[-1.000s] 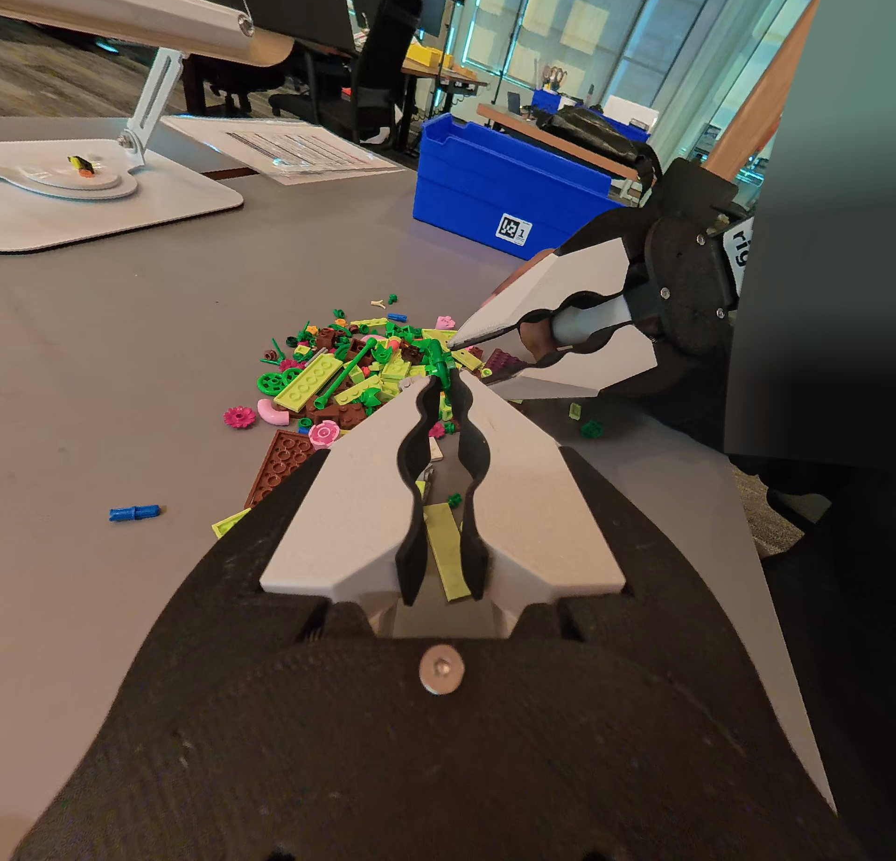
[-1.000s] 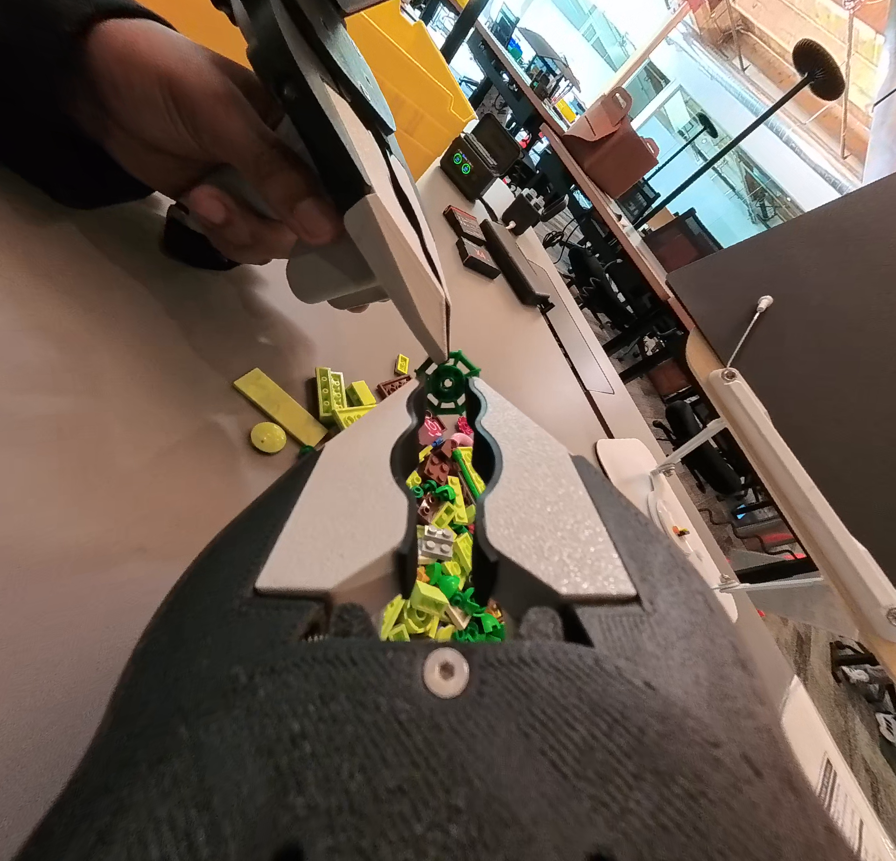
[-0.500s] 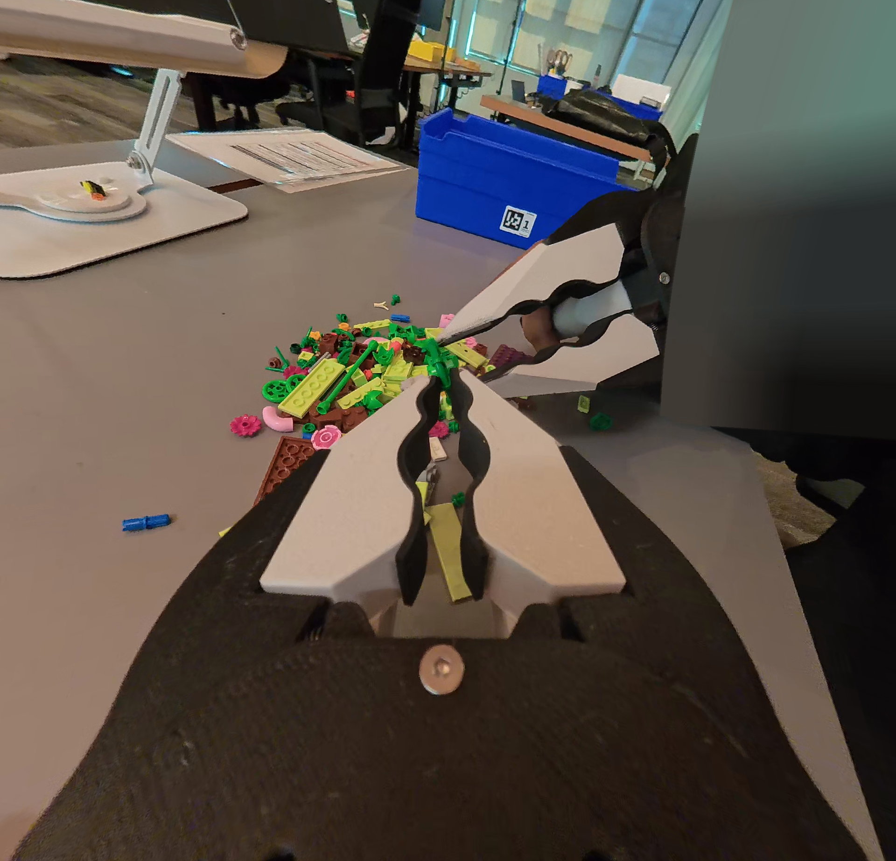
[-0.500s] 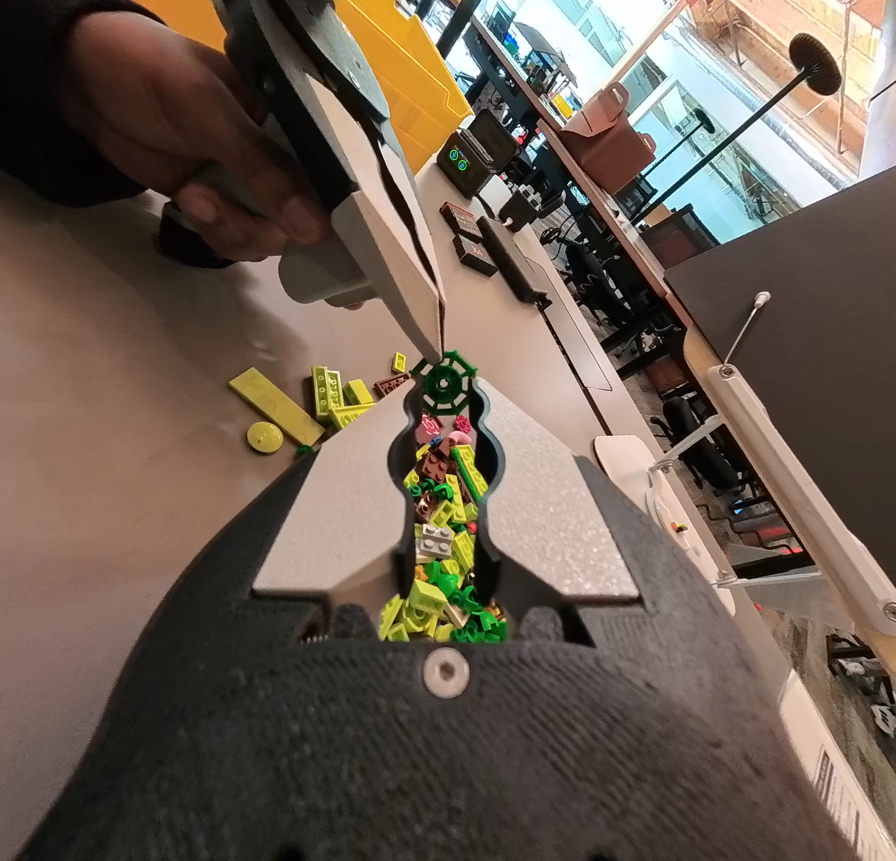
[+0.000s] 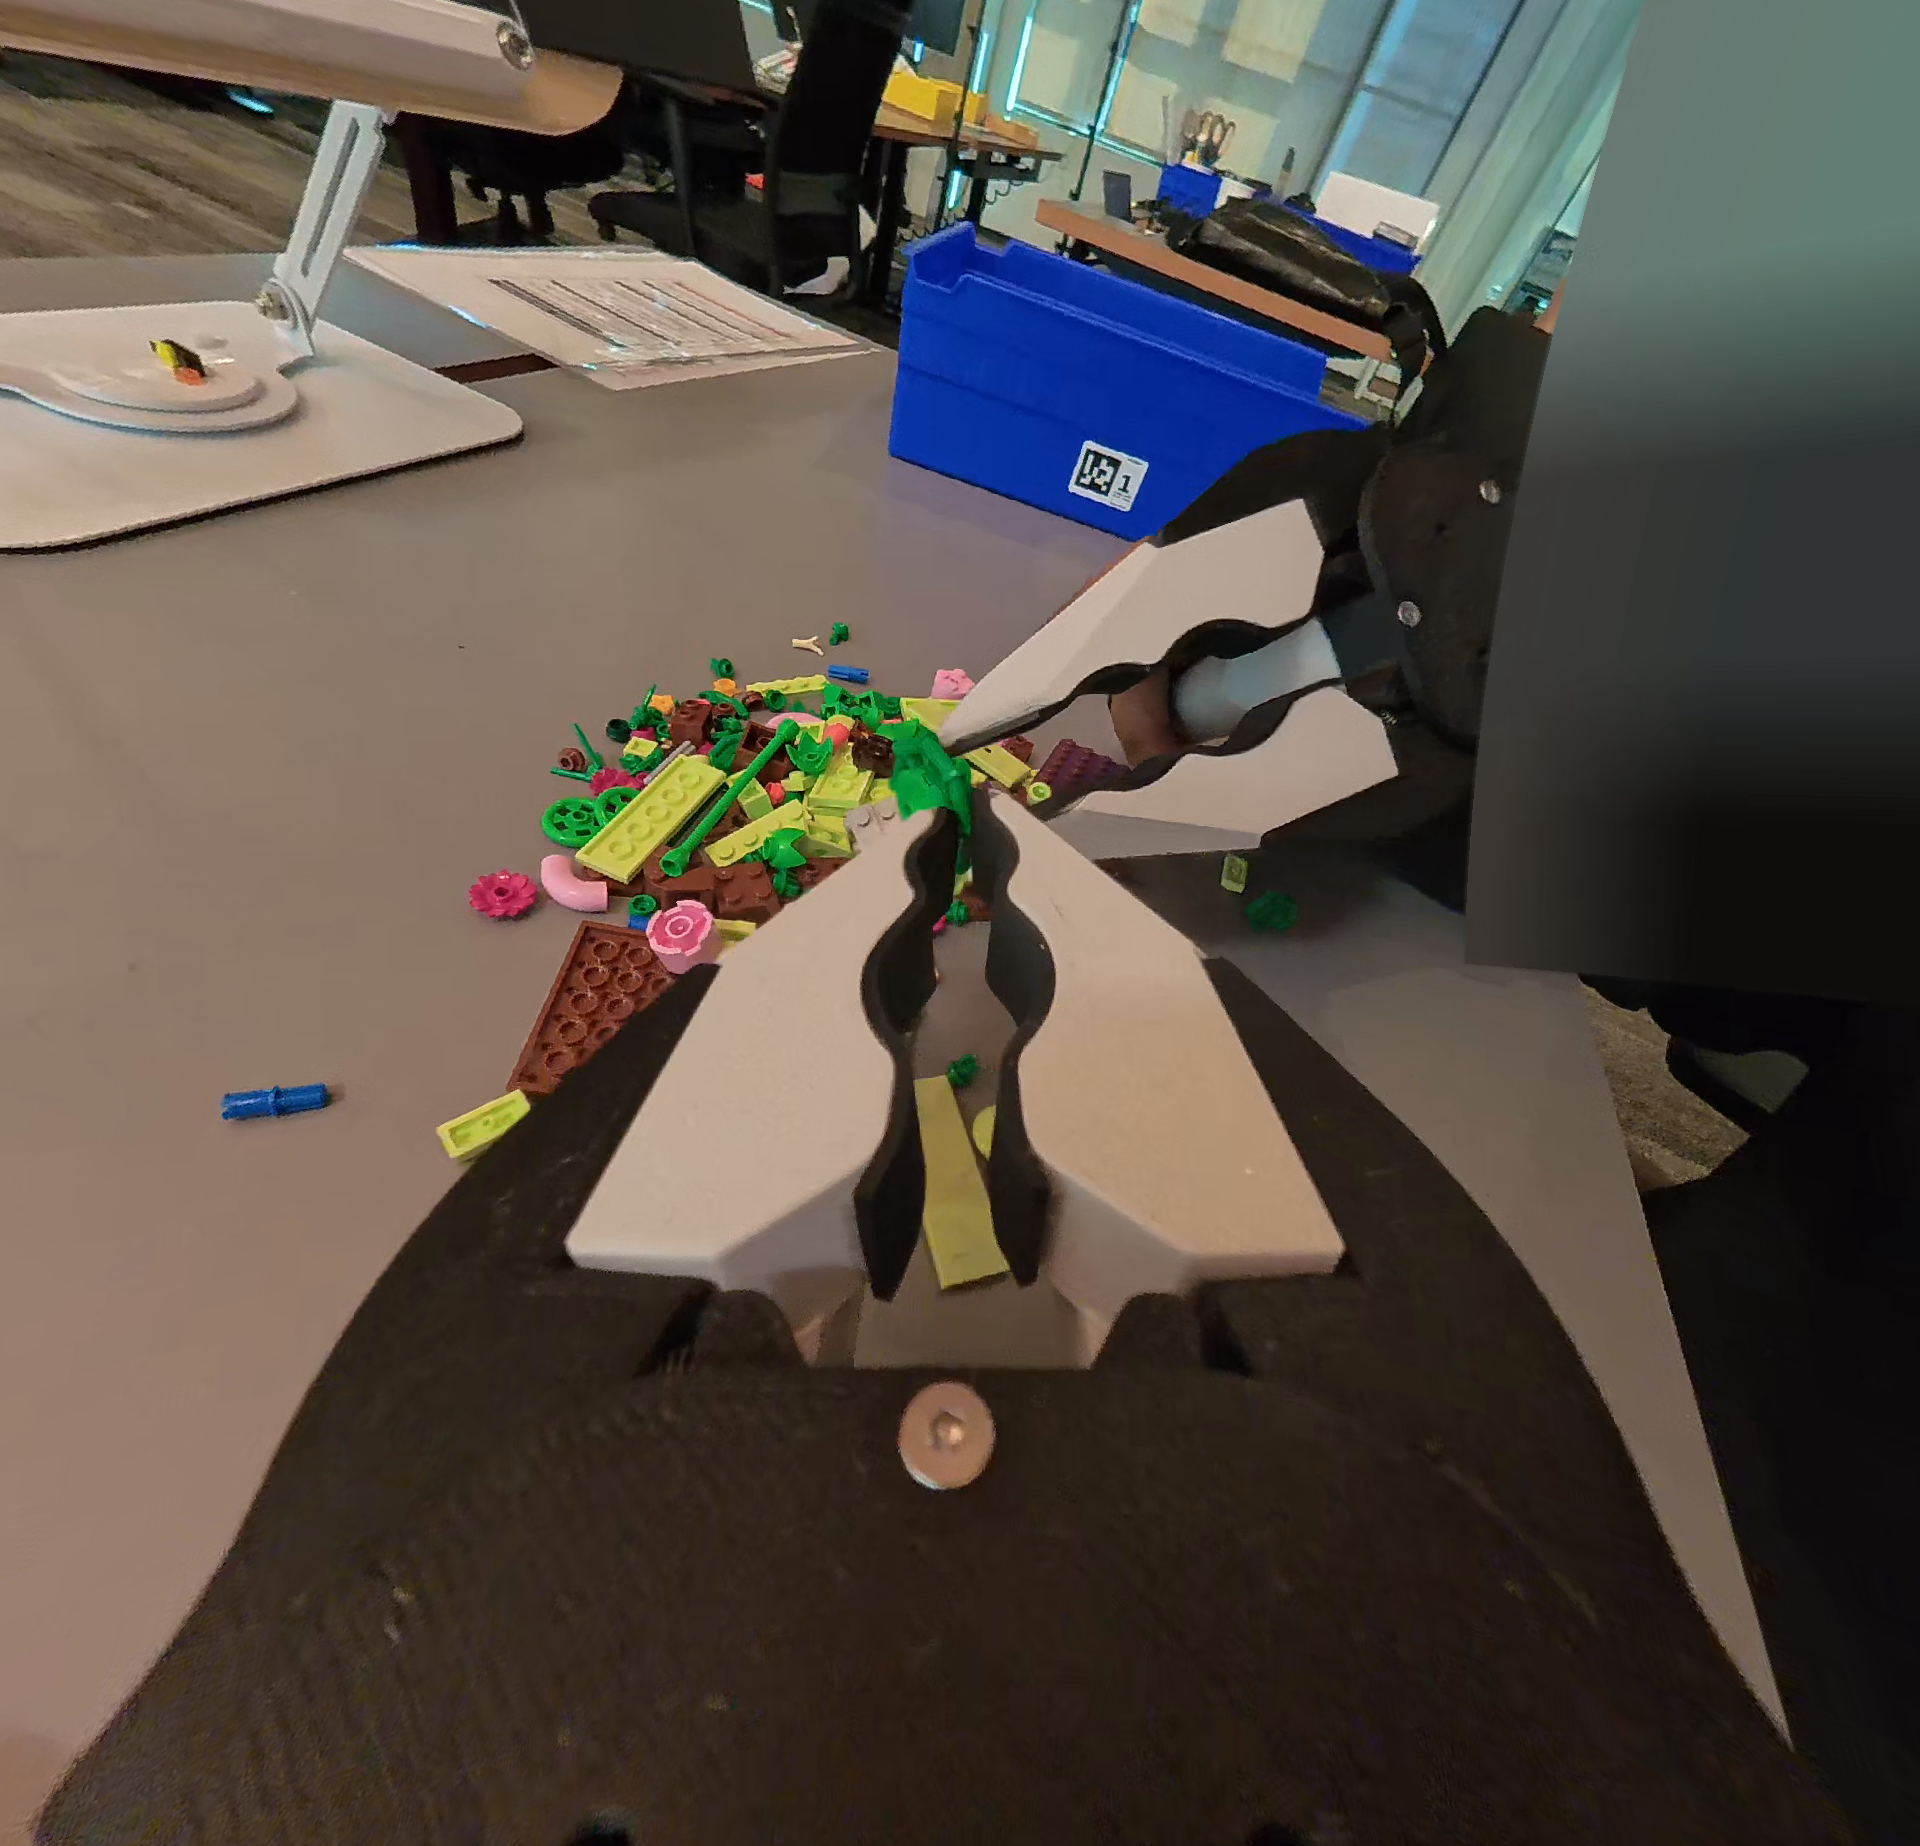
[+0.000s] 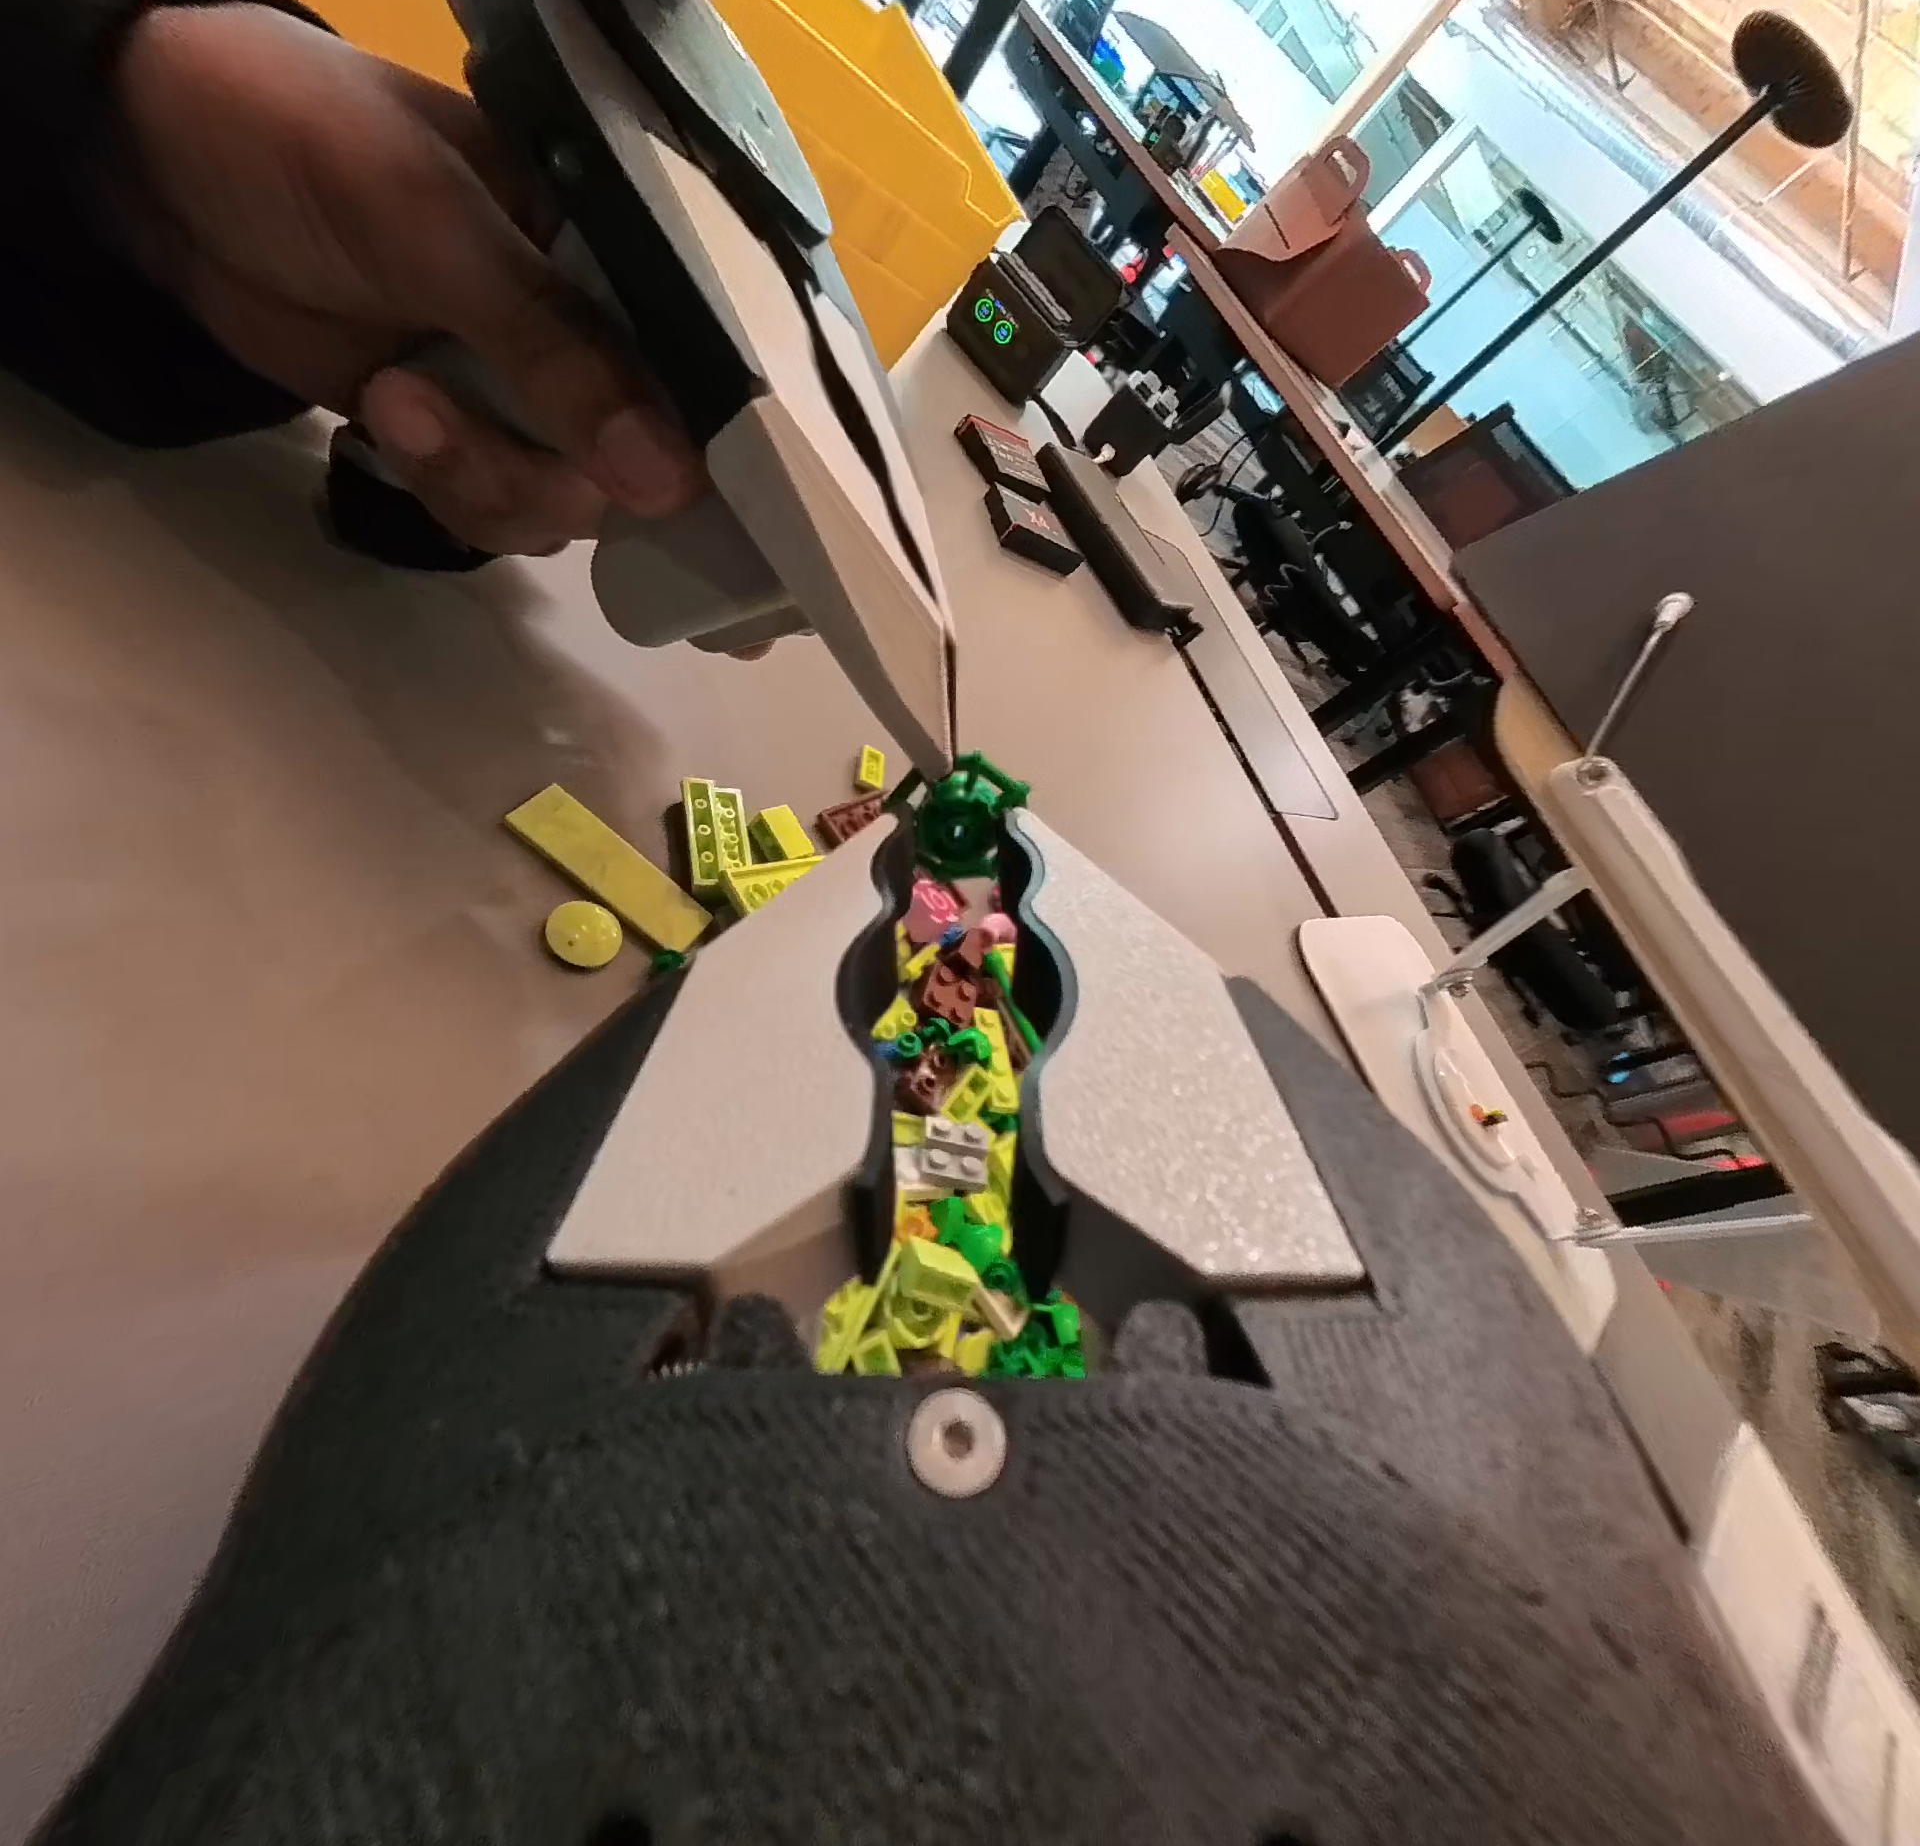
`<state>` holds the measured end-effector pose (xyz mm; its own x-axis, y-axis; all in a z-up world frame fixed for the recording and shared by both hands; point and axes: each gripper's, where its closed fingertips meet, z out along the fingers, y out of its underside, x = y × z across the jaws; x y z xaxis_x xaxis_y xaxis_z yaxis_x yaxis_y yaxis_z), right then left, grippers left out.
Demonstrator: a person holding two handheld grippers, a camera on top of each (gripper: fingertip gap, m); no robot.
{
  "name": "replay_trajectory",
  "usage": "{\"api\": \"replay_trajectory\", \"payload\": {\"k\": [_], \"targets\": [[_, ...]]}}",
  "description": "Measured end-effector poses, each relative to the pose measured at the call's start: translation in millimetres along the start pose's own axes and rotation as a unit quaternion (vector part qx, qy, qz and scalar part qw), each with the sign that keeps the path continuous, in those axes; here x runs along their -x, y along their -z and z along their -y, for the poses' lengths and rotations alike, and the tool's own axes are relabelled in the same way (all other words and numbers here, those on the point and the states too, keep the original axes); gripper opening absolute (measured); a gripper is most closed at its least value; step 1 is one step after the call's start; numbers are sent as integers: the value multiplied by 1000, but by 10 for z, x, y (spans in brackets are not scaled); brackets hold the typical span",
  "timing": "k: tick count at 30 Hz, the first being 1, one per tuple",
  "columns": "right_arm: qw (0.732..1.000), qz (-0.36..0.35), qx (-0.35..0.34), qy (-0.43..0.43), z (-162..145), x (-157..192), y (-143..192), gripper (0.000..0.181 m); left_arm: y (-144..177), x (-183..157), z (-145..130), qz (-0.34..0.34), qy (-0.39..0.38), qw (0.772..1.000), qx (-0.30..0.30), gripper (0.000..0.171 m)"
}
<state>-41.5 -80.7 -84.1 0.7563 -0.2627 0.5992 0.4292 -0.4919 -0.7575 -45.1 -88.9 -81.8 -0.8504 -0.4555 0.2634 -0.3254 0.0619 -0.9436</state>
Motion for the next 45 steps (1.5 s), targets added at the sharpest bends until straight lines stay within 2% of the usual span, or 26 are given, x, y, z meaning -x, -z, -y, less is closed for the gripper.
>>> {"api": "replay_trajectory", "payload": {"k": [1, 3, 4, 6, 7, 10, 12, 14, 15, 18, 19, 22, 24, 27, 31, 34, 38, 45], "targets": [[1000, 6, 1, -10, -6, 5, 3, 12, -6, -28, 4, -4, -2, 1000, 0, 0], [999, 36, -1, -31, 4, 85, -14, 11, -37, -292, 52, -72, 11, 997, -13, 0], [997, 60, -3, -41, 31, 182, -39, 11, -94, -344, 32, -69, 32, 997, -6, 0], [999, 43, 22, -23, -21, 199, -94, 11, -92, -270, 22, -13, -26, 1000, 4, 0], [999, 36, 28, -7, -40, 187, -98, 11, -53, -250, 74, -7, -32, 999, -7, 0], [998, 50, 37, -28, -68, 201, -91, 11, 83, -176, 235, -37, 28, 997, -55, 0], [997, 55, 38, -33, -88, 184, -81, 11, 188, -11, 315, -27, 39, 996, -74, 0], [997, 58, 36, -36, -98, 165, -59, 11, 226, 142, 258, -15, 46, 997, -60, 0], [997, 61, 32, -37, -90, 164, -48, 11, 213, 160, 215, -25, 58, 997, -50, 7], [996, 77, 33, -23, -72, 199, -13, 11, 103, 1, 3, -93, 97, 991, 14, 30], [996, 76, 41, -12, -86, 198, -3, 11, 66, -48, -84, -101, 92, 990, 41, 32], [995, 83, 50, 8, -87, 228, 23, 11, -5, -97, -271, -77, 35, 992, 92, 31], [994, 91, 52, 12, -94, 252, 34, 11, -13, -113, -290, -72, 22, 993, 96, 32], [995, 98, 26, 9, -24, 258, 67, 11, 8, -176, -241, -115, 78, 987, 83, 32], [993, 116, -18, -17, 113, 270, 126, 11, 50, -311, -172, -191, 156, 967, 65, 32], [991, 125, -45, -34, 192, 276, 158, 11, 76, -391, -128, -227, 179, 956, 56, 32], [991, 124, -44, -40, 195, 268, 156, 11, 76, -358, -129, -213, 163, 962, 58, 30], [993, 111, -28, -32, 130, 224, 140, 11, 122, -172, -62, -174, 163, 971, 39, 10]]}}
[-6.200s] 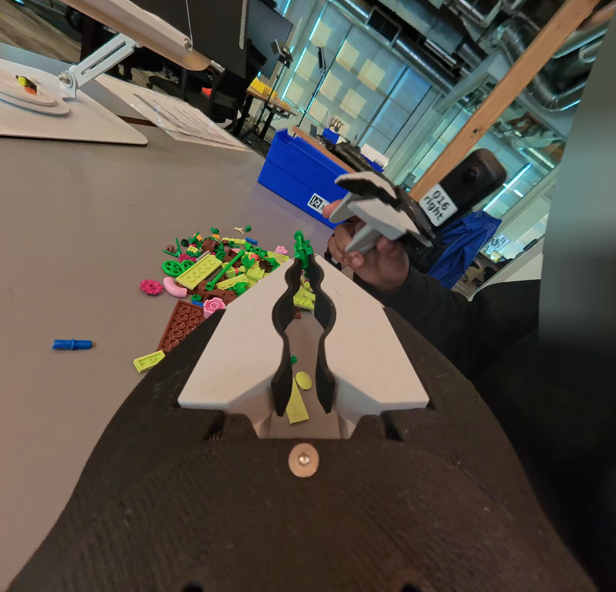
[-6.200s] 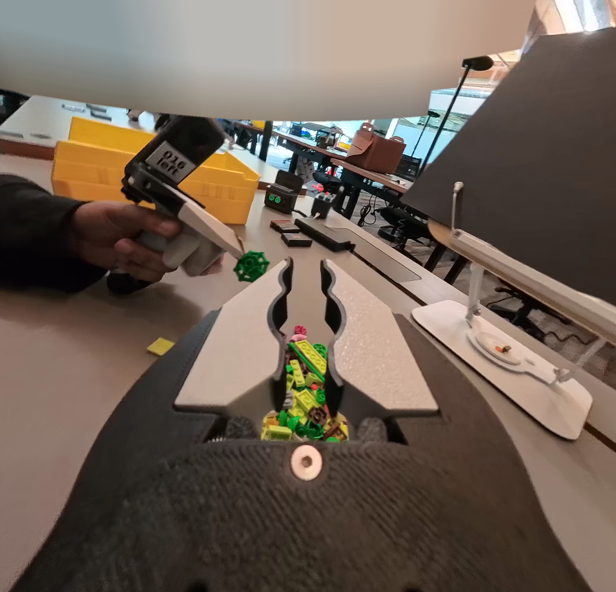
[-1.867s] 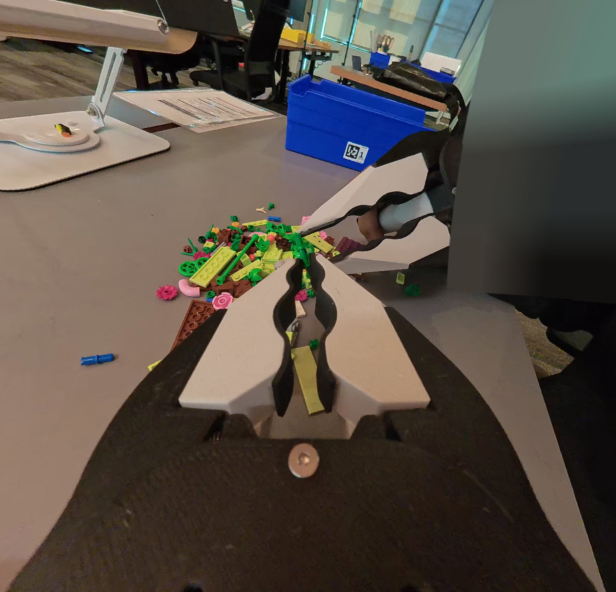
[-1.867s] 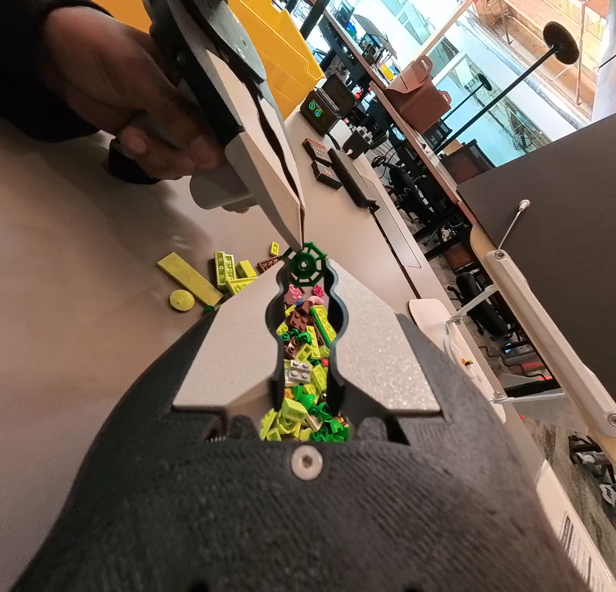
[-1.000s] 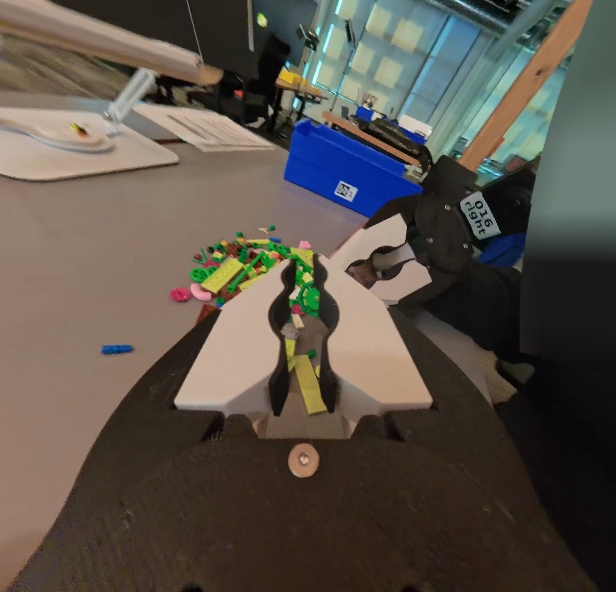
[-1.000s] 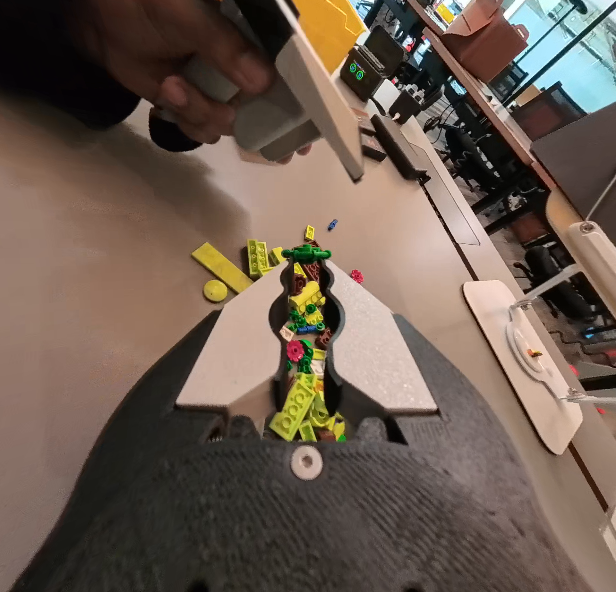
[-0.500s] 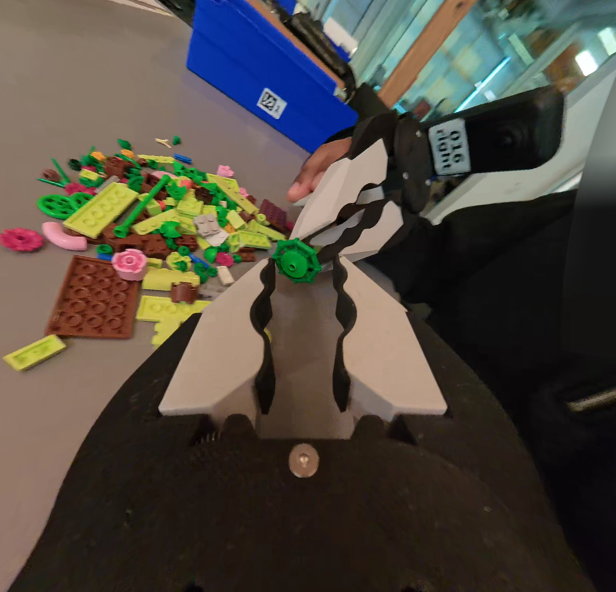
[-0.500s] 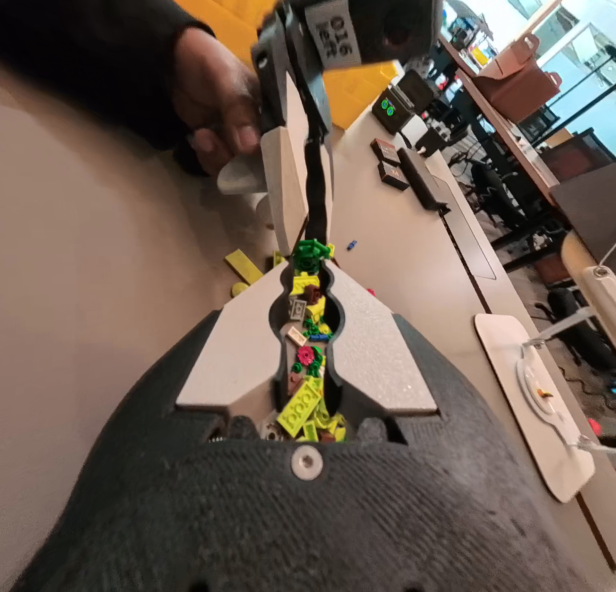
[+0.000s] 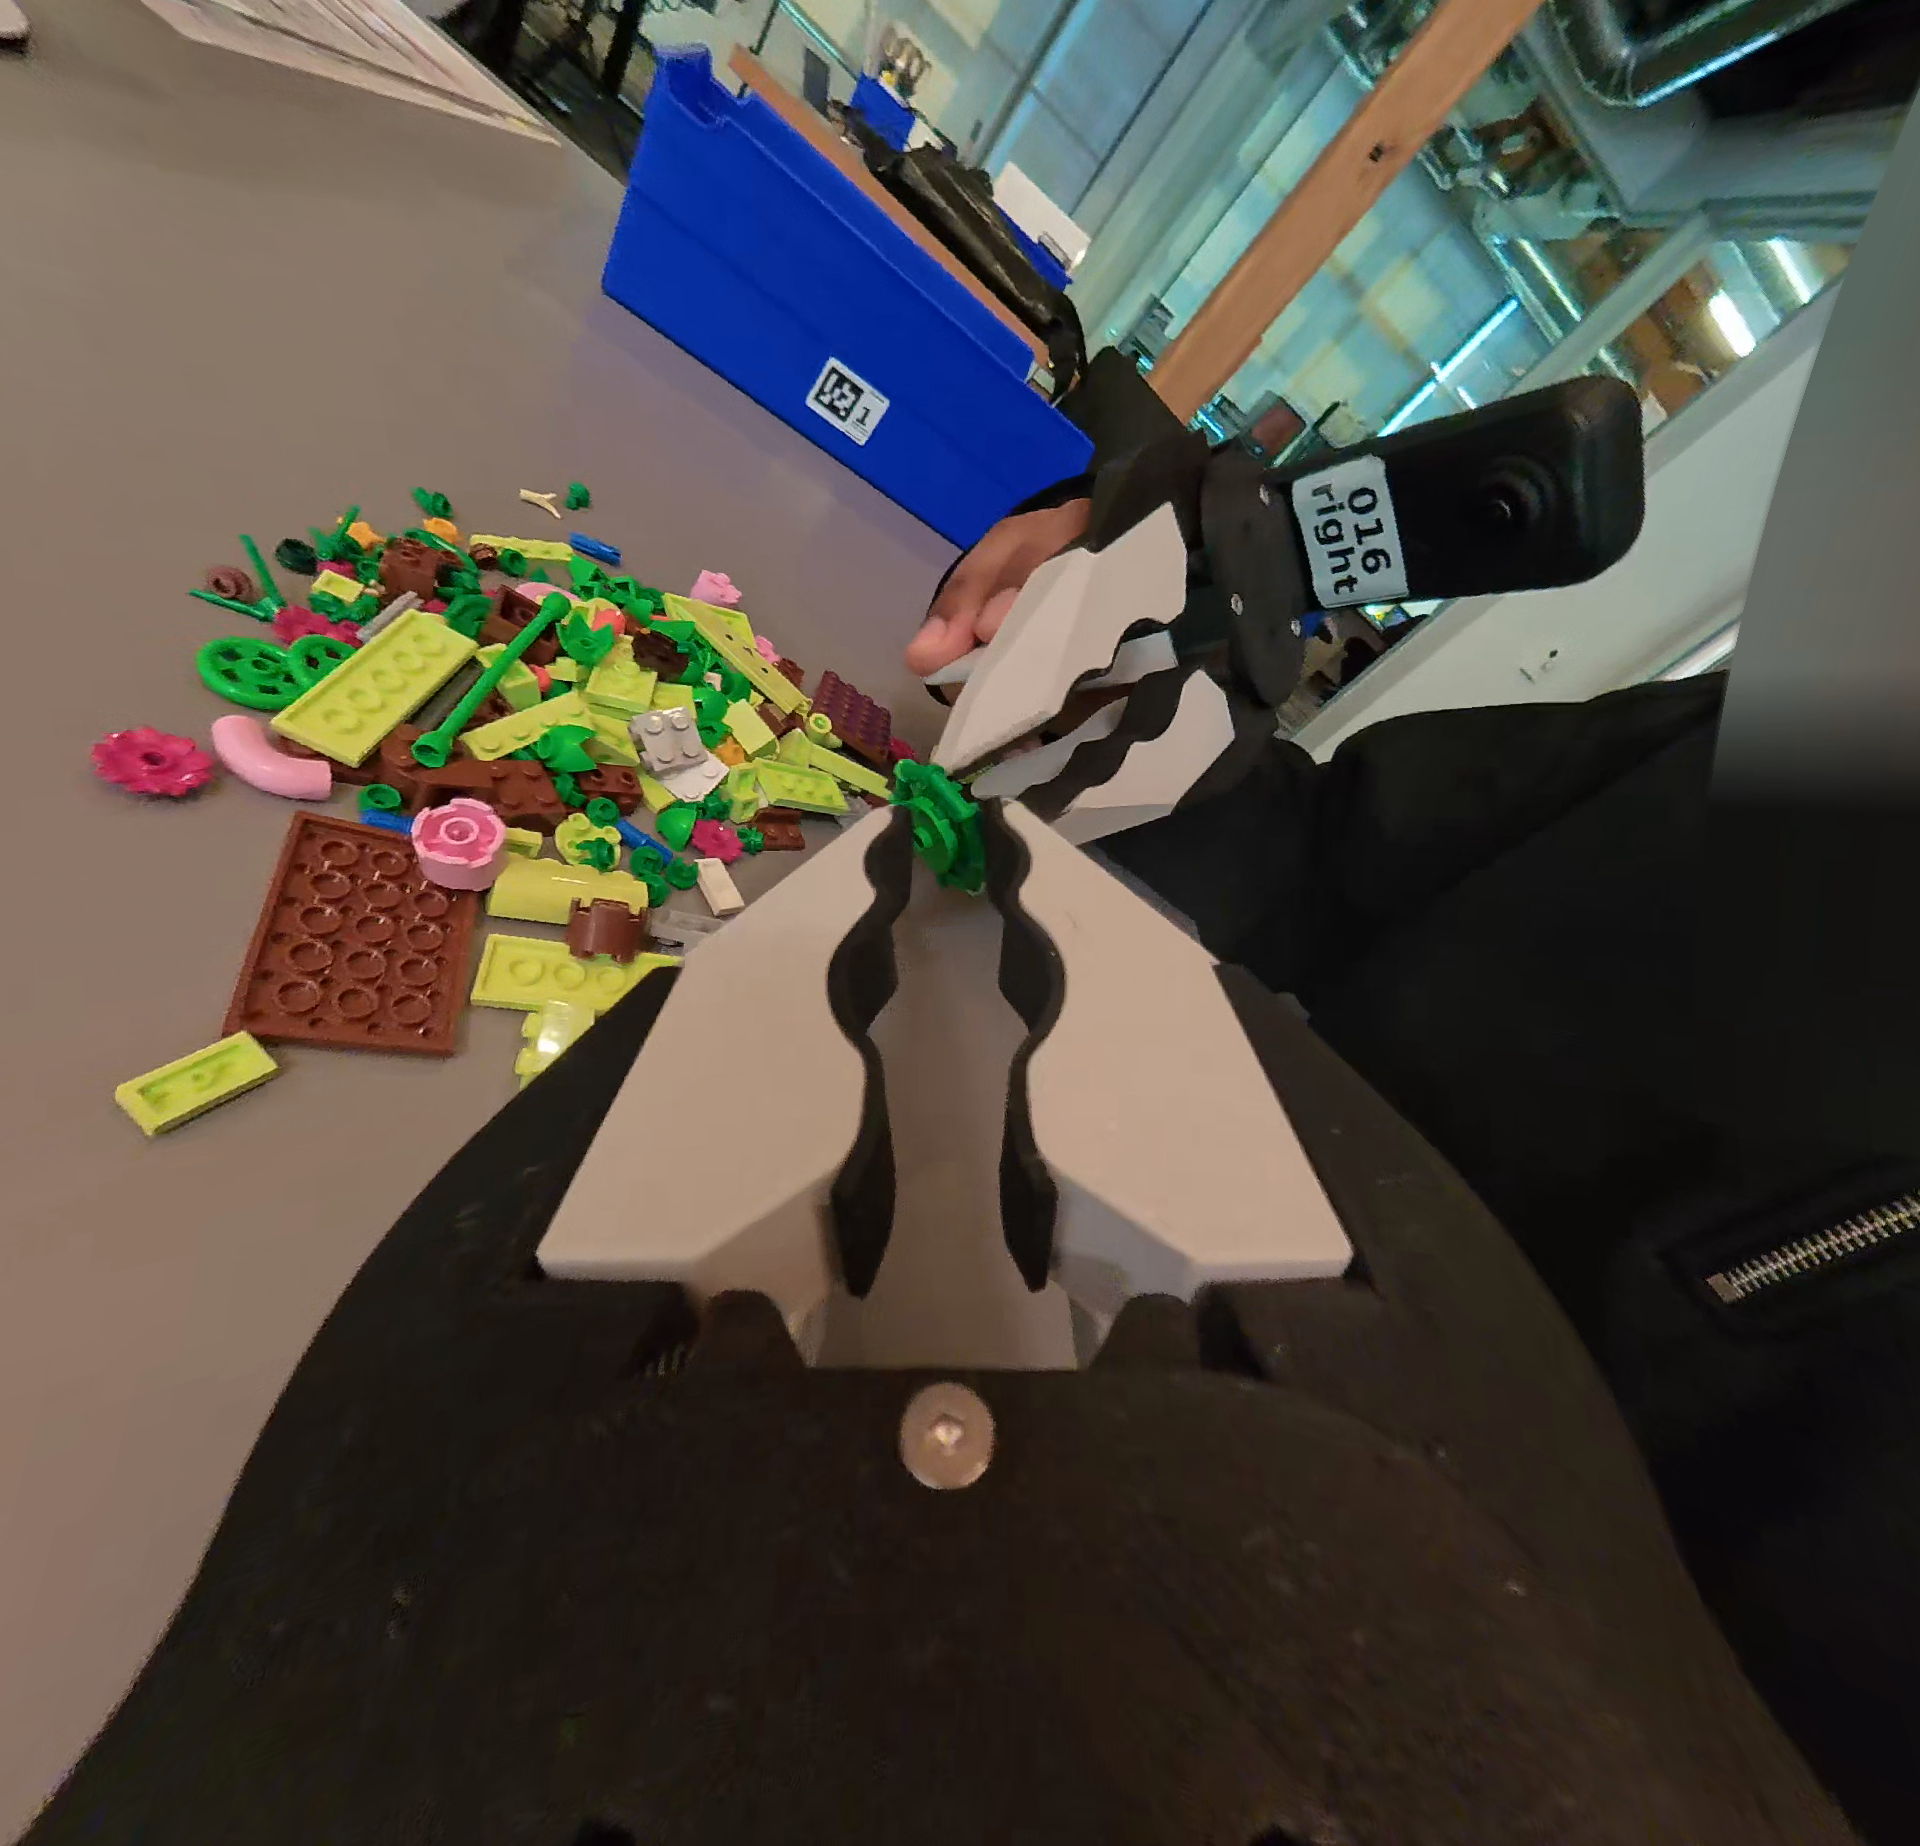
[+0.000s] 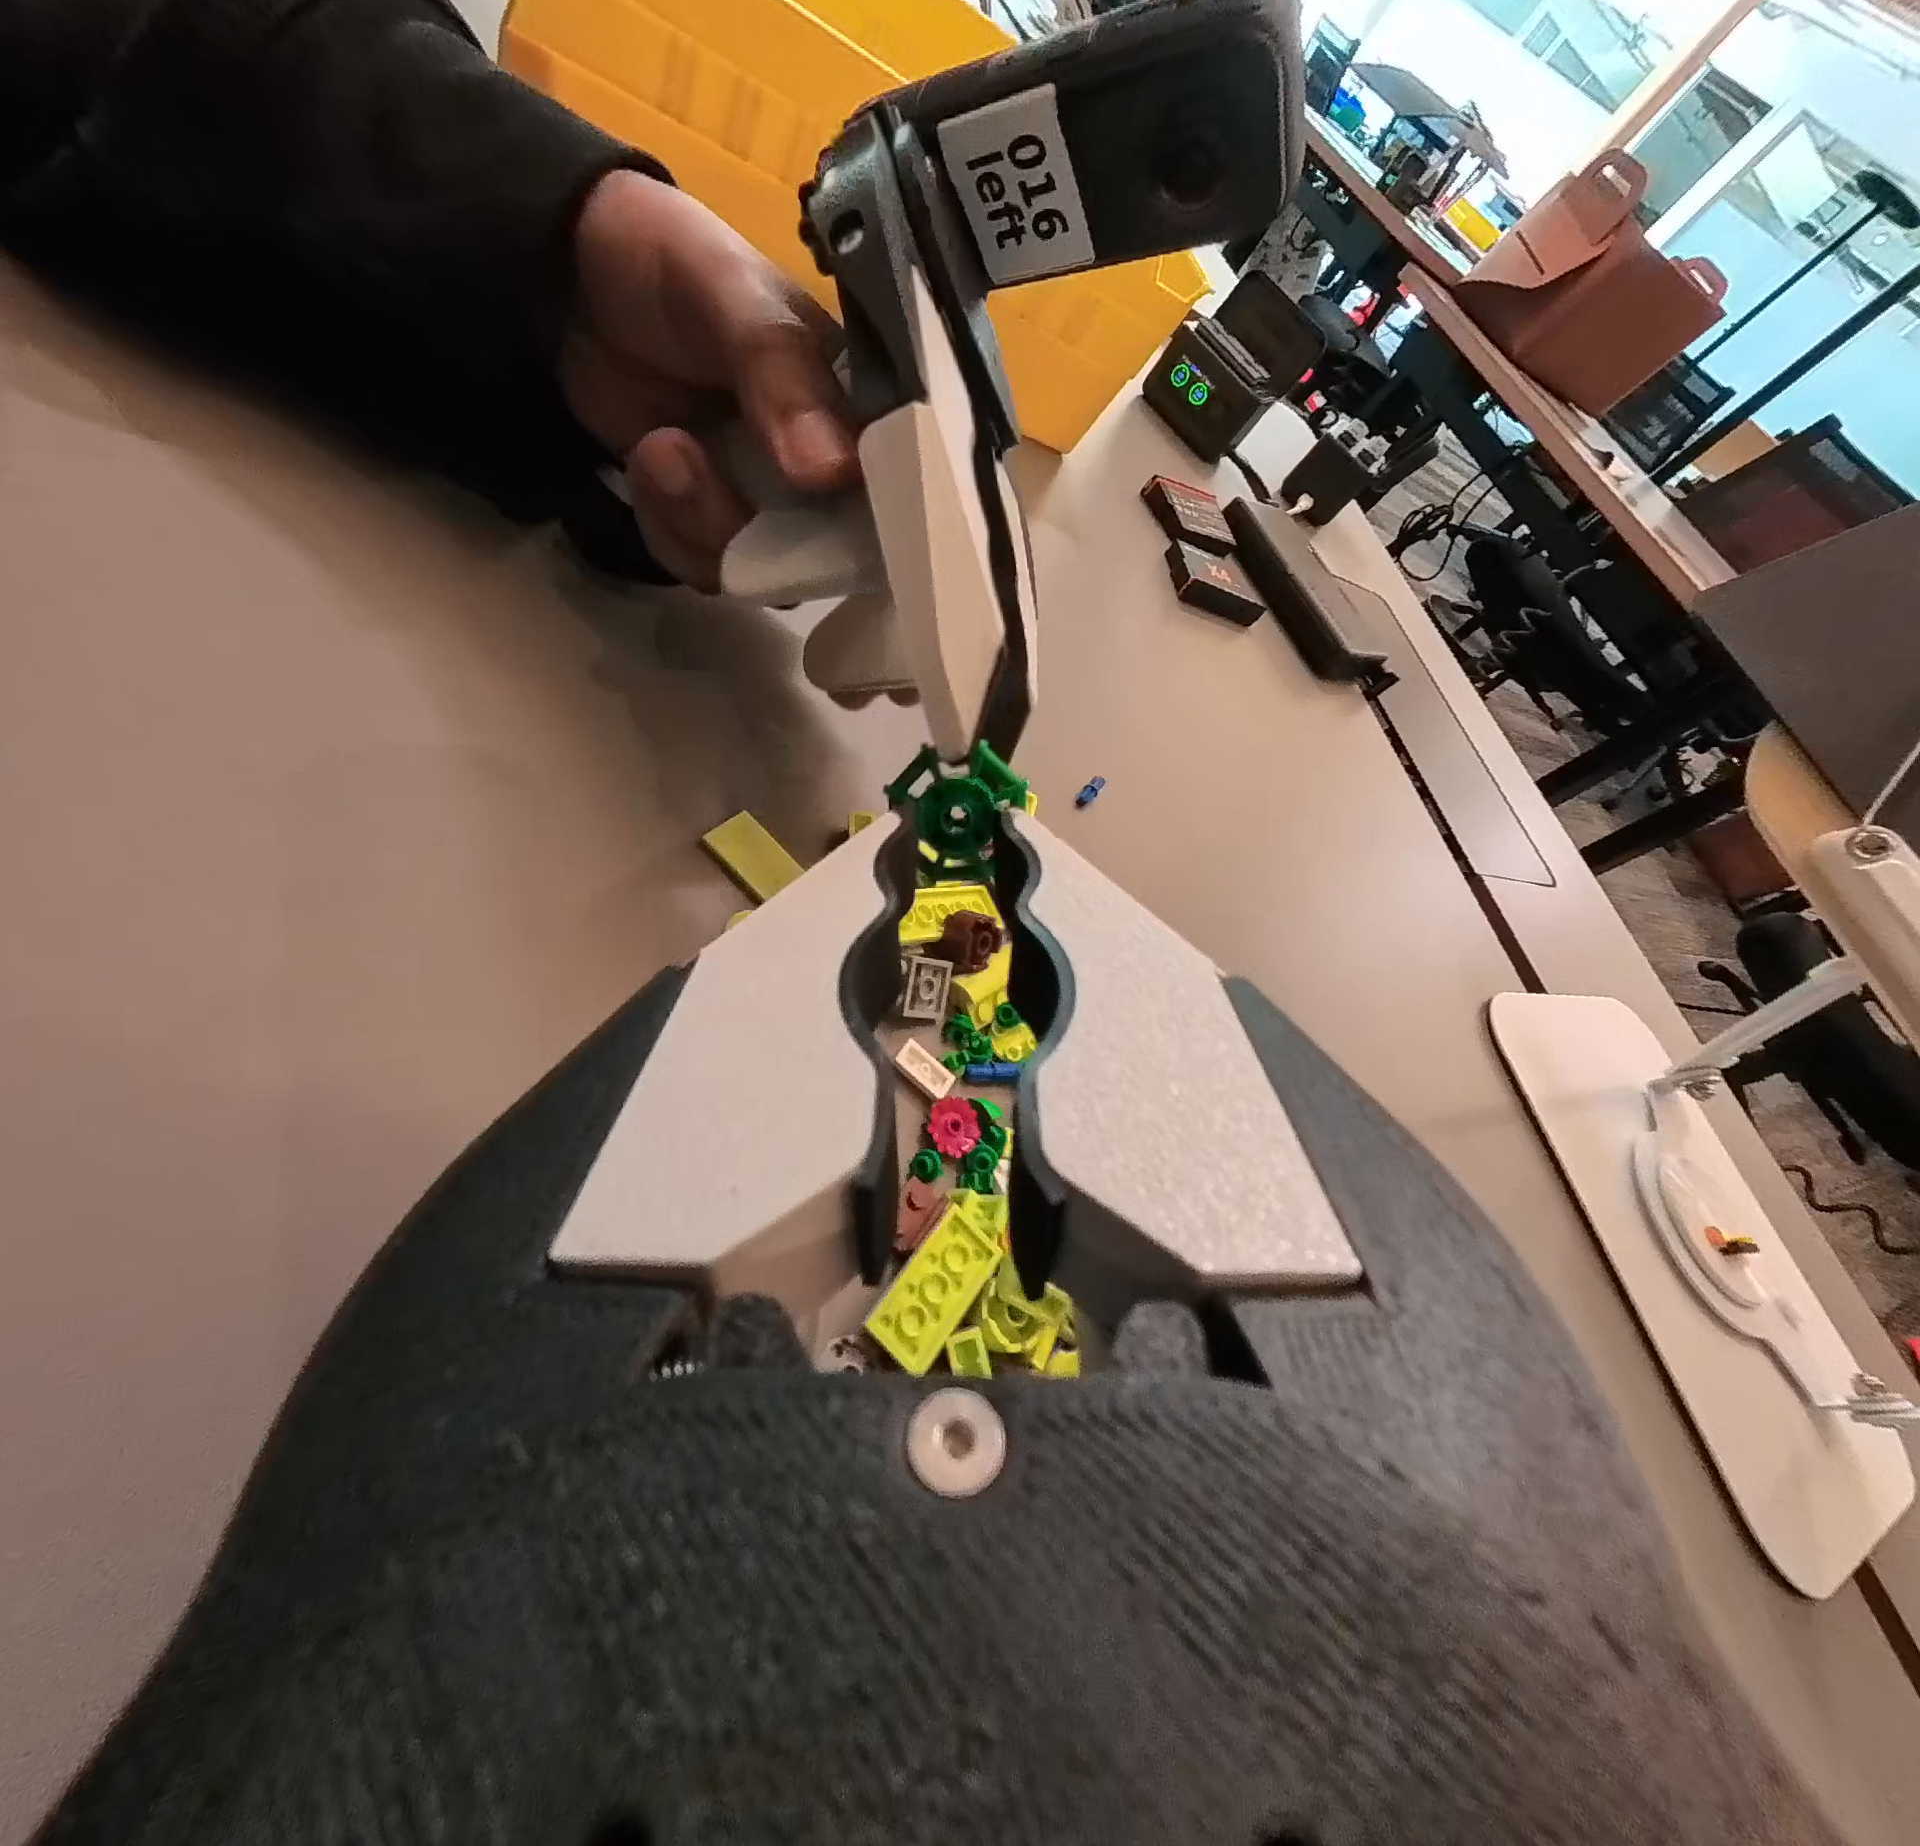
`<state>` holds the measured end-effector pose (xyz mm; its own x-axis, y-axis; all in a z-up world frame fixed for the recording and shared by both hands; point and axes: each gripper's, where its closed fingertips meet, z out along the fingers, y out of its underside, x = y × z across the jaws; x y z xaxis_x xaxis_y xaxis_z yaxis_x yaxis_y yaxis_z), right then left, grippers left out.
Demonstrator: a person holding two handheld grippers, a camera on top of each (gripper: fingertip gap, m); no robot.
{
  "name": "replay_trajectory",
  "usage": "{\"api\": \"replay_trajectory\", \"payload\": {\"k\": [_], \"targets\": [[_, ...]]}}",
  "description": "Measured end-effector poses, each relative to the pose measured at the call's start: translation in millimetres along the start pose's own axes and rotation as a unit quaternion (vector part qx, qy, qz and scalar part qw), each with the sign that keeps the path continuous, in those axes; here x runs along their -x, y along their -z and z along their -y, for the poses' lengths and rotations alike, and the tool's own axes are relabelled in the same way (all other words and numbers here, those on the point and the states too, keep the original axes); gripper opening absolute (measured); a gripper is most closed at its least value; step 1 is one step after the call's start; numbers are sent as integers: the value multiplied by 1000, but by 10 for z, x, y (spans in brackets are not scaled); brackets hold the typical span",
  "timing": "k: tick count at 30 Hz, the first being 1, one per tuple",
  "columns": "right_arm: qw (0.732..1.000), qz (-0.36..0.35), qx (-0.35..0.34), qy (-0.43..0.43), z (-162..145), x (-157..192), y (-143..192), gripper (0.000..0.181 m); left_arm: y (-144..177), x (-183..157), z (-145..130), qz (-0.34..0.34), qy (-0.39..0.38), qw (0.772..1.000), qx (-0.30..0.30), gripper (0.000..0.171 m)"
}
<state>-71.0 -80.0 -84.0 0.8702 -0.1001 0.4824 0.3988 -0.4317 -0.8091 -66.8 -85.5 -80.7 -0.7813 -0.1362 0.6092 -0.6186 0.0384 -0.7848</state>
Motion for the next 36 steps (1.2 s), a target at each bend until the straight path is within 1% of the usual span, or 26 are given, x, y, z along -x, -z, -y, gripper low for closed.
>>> {"api": "replay_trajectory", "payload": {"k": [1, 6, 13, 19, 22, 29, 32, 36], "targets": [[1000, 0, 2, 2, -4, 5, -4, 11, 1, 9, -8, 0, 3, 1000, 2, 5], [999, -10, 19, 31, -40, 12, -23, 11, 3, 57, -35, 13, 11, 1000, 13, 3], [995, -55, 14, 80, -30, -51, -38, 11, 15, 97, 21, 29, 15, 999, -8, 0], [995, -67, 21, 69, -53, -89, -55, 17, 3, 128, 48, 84, -44, 995, -12, 1], [993, -77, 30, 81, -75, -115, -54, 19, -12, 139, 47, 109, -67, 992, -10, 1], [990, -92, 36, 102, -81, -133, -63, 18, 13, 214, 55, 178, -137, 974, 7, 1], [992, -90, 28, 85, -60, -144, -54, 17, 28, 206, 86, 188, -155, 970, 3, 1], [992, -95, 26, 77, -66, -170, -48, 16, 4, 160, 84, 172, -145, 974, -2, 1]]}}
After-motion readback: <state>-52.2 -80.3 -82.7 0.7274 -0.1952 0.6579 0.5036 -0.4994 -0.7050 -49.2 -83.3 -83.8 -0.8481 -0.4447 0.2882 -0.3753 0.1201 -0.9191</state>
